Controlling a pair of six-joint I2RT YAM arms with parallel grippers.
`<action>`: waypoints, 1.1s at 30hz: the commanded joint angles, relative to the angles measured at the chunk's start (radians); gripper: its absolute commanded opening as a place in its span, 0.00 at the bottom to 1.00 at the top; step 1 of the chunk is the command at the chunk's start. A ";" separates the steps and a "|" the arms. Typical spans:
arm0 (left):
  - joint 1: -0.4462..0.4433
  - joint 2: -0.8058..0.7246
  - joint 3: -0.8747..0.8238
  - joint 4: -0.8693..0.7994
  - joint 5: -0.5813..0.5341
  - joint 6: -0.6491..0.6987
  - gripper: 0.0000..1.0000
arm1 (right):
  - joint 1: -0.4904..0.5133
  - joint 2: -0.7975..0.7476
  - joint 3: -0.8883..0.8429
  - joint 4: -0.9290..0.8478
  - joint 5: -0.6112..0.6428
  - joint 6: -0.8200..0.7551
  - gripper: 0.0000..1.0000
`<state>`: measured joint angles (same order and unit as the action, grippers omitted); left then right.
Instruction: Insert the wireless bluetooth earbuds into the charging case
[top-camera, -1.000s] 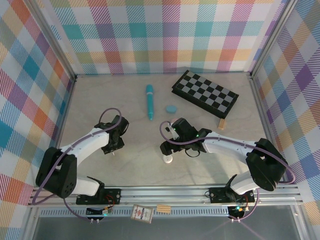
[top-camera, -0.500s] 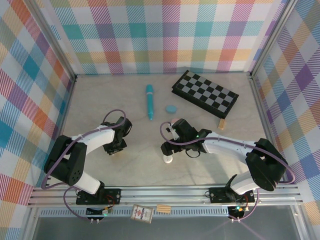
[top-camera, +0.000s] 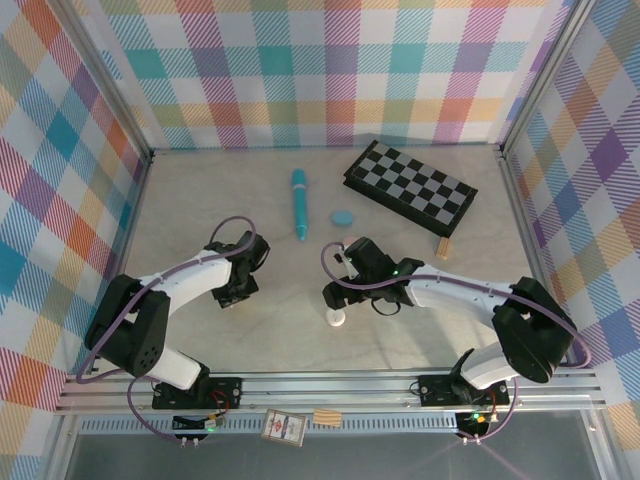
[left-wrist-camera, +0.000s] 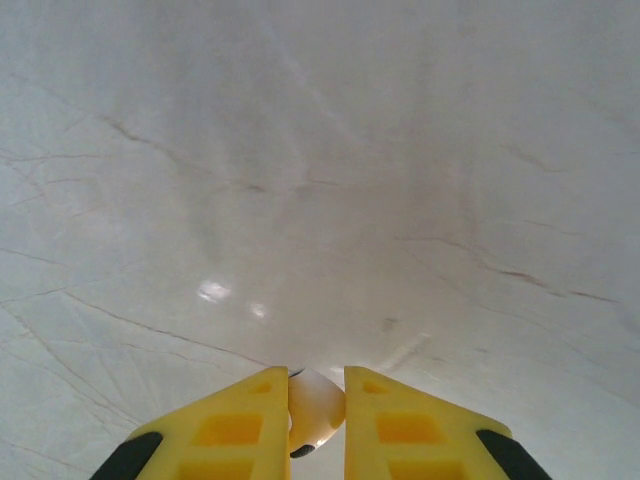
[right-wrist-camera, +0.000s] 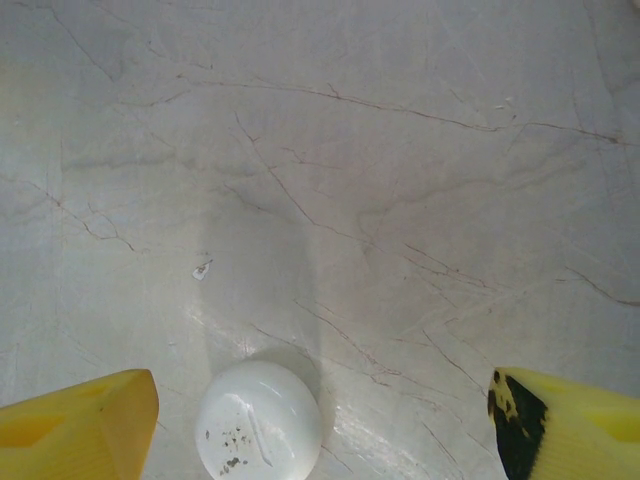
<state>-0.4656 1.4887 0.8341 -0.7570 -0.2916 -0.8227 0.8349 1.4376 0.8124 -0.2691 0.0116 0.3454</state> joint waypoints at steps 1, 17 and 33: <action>-0.041 0.027 0.073 -0.008 0.027 -0.012 0.16 | -0.035 -0.059 -0.039 0.009 0.022 0.067 0.86; -0.231 0.433 0.471 0.083 0.181 0.009 0.17 | -0.207 -0.358 -0.226 -0.085 0.014 0.152 0.85; -0.214 0.357 0.500 0.105 0.241 0.013 0.52 | -0.110 -0.283 -0.213 0.028 -0.112 -0.028 0.90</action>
<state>-0.6952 1.9423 1.3430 -0.6472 -0.0650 -0.8173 0.6880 1.1202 0.5713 -0.2848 -0.0647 0.3878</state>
